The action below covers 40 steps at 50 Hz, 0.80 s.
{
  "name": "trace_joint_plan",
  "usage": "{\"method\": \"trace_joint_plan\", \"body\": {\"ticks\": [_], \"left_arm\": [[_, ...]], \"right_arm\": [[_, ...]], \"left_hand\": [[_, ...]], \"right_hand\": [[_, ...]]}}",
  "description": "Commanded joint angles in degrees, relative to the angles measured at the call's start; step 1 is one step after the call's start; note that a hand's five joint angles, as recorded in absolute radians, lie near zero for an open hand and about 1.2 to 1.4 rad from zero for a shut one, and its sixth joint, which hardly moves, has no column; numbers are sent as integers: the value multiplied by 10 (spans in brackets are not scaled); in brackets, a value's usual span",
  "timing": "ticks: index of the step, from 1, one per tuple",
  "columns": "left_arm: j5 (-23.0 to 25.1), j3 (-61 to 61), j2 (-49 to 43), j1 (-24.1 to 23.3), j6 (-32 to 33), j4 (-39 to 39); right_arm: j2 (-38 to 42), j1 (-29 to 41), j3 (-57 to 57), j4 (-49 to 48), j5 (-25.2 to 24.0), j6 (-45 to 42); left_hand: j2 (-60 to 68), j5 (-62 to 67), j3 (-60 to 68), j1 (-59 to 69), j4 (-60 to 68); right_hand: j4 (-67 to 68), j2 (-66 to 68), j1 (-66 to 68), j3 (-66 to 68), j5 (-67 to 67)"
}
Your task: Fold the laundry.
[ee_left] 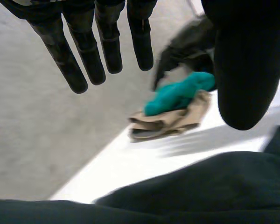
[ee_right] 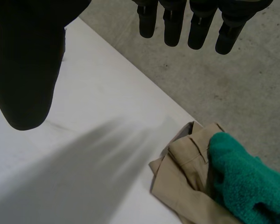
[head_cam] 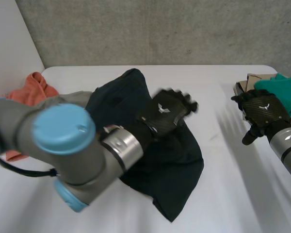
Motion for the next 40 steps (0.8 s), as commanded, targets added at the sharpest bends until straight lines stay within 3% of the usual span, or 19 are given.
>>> {"method": "trace_joint_plan", "body": {"ticks": [1,8,14,20,24,37,40], "left_arm": [[-66,-80,152,73,0,-7],[-121,-138,250,99,2,-7],[-162,-169,270,170,6,-12],[-188,-176,246,221,21,-50],[-191,-177,213,237,27,-70],[-191,-178,167,243,27,-80],[-189,-178,170,243,27,-79]], "right_arm": [[2,7,-42,16,-22,-8],[3,62,-113,107,-67,-3],[20,130,-184,199,-75,4],[82,250,-254,251,-33,16],[119,293,-269,244,-3,10],[263,333,-340,182,43,-63],[273,334,-353,183,81,-95]], "left_hand": [[-7,0,-10,-15,-3],[-49,-43,-52,-58,-45],[-66,-59,-69,-74,-62],[-66,-59,-69,-74,-62],[-66,-59,-69,-74,-62],[-66,-59,-69,-74,-62],[-66,-59,-69,-74,-62]], "right_hand": [[-17,-21,-29,-18,-24],[-17,-21,-29,-18,-24],[-17,-21,-29,-18,-24],[-17,-21,-29,-18,-24],[-17,-21,-29,-18,-24],[-17,-21,-29,-18,-24],[274,270,261,273,266]]}}
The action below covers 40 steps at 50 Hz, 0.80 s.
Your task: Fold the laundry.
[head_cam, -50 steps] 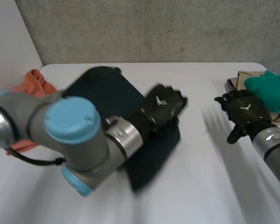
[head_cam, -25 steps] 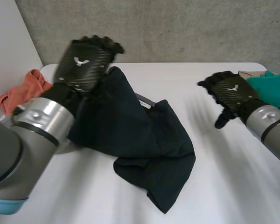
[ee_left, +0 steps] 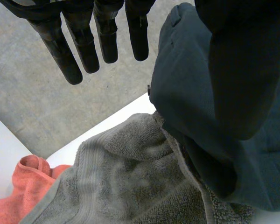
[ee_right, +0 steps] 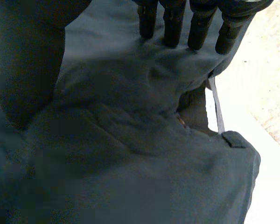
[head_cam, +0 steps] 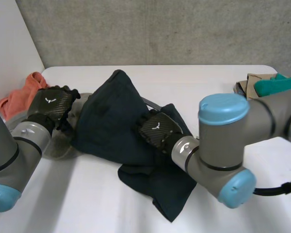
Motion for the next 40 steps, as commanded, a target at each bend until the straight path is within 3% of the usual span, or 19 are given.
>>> {"method": "trace_joint_plan", "body": {"ticks": [1,2,9,18,27,28,29,30,33,40], "left_arm": [[4,-1,7,1,-1,2],[4,-1,9,0,-1,2],[7,-1,22,-2,-1,5],[19,-1,20,-7,1,5],[31,19,-45,-16,16,9],[31,26,-54,-17,20,9],[31,42,-75,-20,32,9],[30,51,-85,-21,38,9],[31,75,-121,-27,59,10],[34,178,-241,-53,110,14]], "right_arm": [[35,0,-29,-9,63,-67],[29,-1,-28,-10,80,-76],[-46,-20,46,-54,102,-66],[-206,-180,189,-59,96,-75],[-232,-229,250,-51,49,-75],[-232,-228,253,-51,43,-73],[-232,-228,259,-50,38,-72],[-232,-229,262,-50,36,-72],[-232,-230,274,-52,32,-70],[-248,-232,296,-54,27,-34]], "left_hand": [[4,14,4,-4,8],[4,14,4,-4,8],[2,12,2,-5,6],[-5,5,-5,-12,0],[-8,2,-8,-15,-4],[-8,2,-8,-15,-4],[-6,3,-7,-14,-2],[-6,3,-6,-14,-2],[-6,3,-6,-14,-2],[20,30,20,13,25]], "right_hand": [[399,395,391,398,393],[666,663,658,665,660],[669,665,661,668,663],[669,665,661,668,663],[669,665,661,668,663],[653,649,645,651,647],[404,401,396,403,398],[260,257,252,259,254],[-31,-35,-39,-32,-37],[-31,-35,-39,-32,-37]]}}
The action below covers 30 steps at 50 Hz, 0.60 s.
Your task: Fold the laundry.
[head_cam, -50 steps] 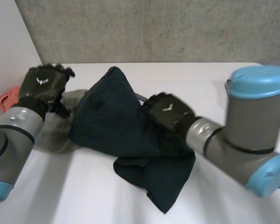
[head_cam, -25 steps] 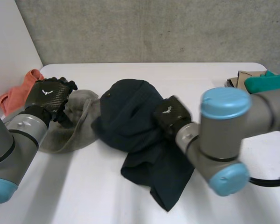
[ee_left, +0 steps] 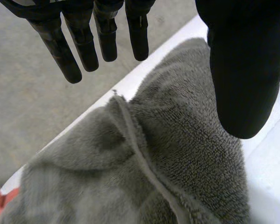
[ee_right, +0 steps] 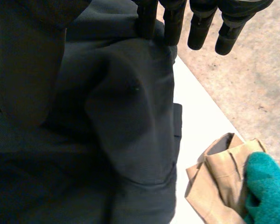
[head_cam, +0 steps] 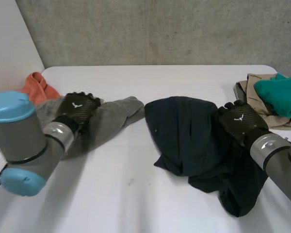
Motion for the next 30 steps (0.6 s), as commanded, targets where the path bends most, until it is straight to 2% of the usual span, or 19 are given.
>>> {"method": "trace_joint_plan", "body": {"ticks": [1,8,9,10,13,15,19,20,23,24,27,30], "left_arm": [[2,86,-100,-17,39,2],[7,155,-169,-21,44,2],[7,170,-182,-20,45,1],[4,186,-194,-20,45,1],[-9,212,-199,-17,47,7],[-29,225,-196,-14,48,20],[-118,251,-170,4,49,84],[-154,258,-145,24,51,119],[-196,269,-116,63,58,172],[-214,279,-108,93,68,198],[-221,290,-107,128,102,219],[-211,287,-114,123,123,217]], "right_arm": [[-13,0,21,-4,-3,34],[-13,0,44,-6,-4,39],[-13,0,48,-7,-5,39],[-12,0,50,-8,-6,39],[-12,-1,52,-9,-8,39],[-12,0,53,-9,-8,39],[-13,0,52,-11,-8,39],[-13,0,52,-11,-8,39],[-13,0,51,-11,-7,39],[-13,0,51,-11,-7,39],[-12,1,52,-11,-9,39],[-12,3,52,-11,-9,39]], "left_hand": [[36,44,35,18,38],[123,131,123,105,125],[208,216,208,191,211],[351,359,350,333,353],[608,616,608,591,611],[609,617,609,592,612],[609,617,609,592,612],[609,617,609,592,612],[609,617,609,592,612],[609,617,609,592,612],[609,617,609,592,612],[609,617,609,592,612]], "right_hand": [[-18,-20,-35,-18,-23],[-18,-20,-35,-18,-23],[-18,-20,-35,-18,-23],[-18,-20,-35,-18,-23],[-18,-20,-35,-18,-23],[-18,-20,-35,-18,-23],[-18,-20,-35,-18,-23],[-18,-20,-35,-18,-23],[-18,-20,-35,-18,-23],[-18,-20,-35,-18,-23],[-18,-20,-35,-18,-23],[-18,-20,-35,-18,-23]]}}
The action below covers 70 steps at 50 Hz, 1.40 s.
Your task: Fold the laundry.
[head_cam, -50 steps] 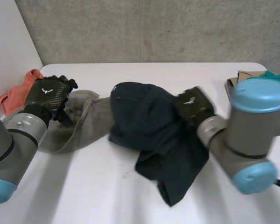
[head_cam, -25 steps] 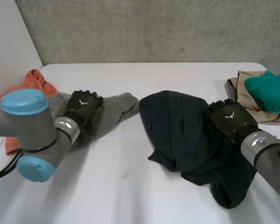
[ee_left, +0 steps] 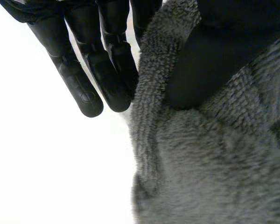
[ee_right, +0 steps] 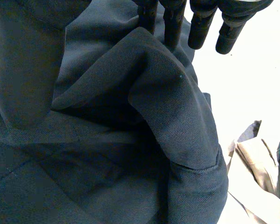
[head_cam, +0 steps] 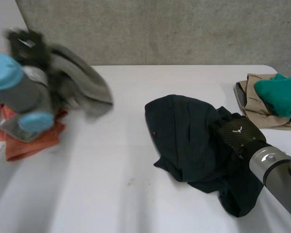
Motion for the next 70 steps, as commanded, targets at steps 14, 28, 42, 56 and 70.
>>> {"method": "trace_joint_plan", "body": {"ticks": [14,28,42,56,70], "left_arm": [[41,-118,5,-69,63,24],[105,-260,106,-277,-7,-54],[108,-257,101,-403,-108,-74],[99,-191,-8,-450,-99,-72],[-9,-112,-38,-412,-18,-32]], "right_arm": [[-17,-2,0,7,0,0],[-101,-20,-39,109,-20,3],[-79,-126,-130,185,-66,7],[125,-137,-251,286,-133,-95],[147,-110,-240,228,-164,-76]], "left_hand": [[-567,-535,-564,-498,-569],[-555,-523,-552,-486,-558],[-545,-513,-542,-476,-547],[-510,-478,-507,-441,-512],[117,149,120,186,115]], "right_hand": [[-16,-20,-35,-18,-23],[-16,-20,-35,-18,-23],[-16,-20,-35,-18,-23],[-16,-20,-35,-18,-23],[684,680,665,682,677]]}}
